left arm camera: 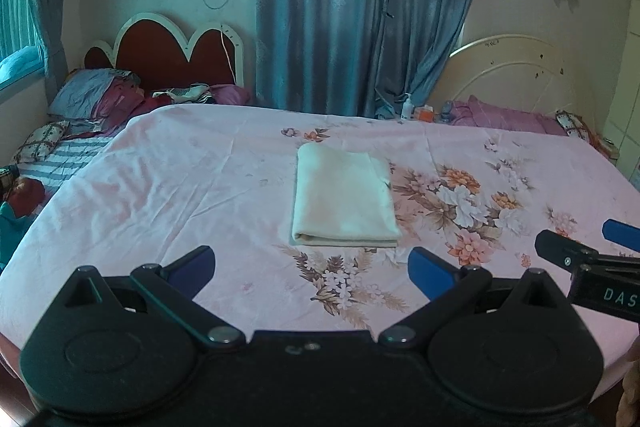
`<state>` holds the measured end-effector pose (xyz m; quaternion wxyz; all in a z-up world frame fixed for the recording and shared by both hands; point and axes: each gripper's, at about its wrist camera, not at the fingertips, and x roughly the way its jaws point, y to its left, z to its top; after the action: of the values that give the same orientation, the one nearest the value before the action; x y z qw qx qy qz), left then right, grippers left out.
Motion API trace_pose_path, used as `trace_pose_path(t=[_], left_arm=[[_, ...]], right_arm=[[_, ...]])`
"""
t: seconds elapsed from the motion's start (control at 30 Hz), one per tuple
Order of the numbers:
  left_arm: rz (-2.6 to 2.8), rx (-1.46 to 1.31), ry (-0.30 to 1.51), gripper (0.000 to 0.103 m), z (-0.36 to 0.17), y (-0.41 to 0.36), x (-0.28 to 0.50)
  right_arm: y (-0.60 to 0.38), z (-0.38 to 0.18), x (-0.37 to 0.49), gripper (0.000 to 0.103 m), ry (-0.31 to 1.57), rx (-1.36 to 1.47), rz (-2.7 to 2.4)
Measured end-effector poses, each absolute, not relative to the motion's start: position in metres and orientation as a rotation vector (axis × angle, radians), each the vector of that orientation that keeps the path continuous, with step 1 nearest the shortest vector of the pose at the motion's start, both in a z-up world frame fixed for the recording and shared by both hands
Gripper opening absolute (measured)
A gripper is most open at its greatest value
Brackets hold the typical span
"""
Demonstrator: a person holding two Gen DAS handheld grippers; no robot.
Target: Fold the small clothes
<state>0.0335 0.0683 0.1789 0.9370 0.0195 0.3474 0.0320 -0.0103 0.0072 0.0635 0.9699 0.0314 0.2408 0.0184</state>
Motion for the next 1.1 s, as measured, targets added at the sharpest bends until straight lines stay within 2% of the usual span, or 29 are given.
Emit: trace_pose_path(t=[1.1], left_arm=[[0.088, 0.039, 0.695, 0.102, 0.1797, 0.0685, 0.0277]], right_arm=[[0.0088, 0.0634, -0.0066, 0.103, 0.483, 0.064, 0.057]])
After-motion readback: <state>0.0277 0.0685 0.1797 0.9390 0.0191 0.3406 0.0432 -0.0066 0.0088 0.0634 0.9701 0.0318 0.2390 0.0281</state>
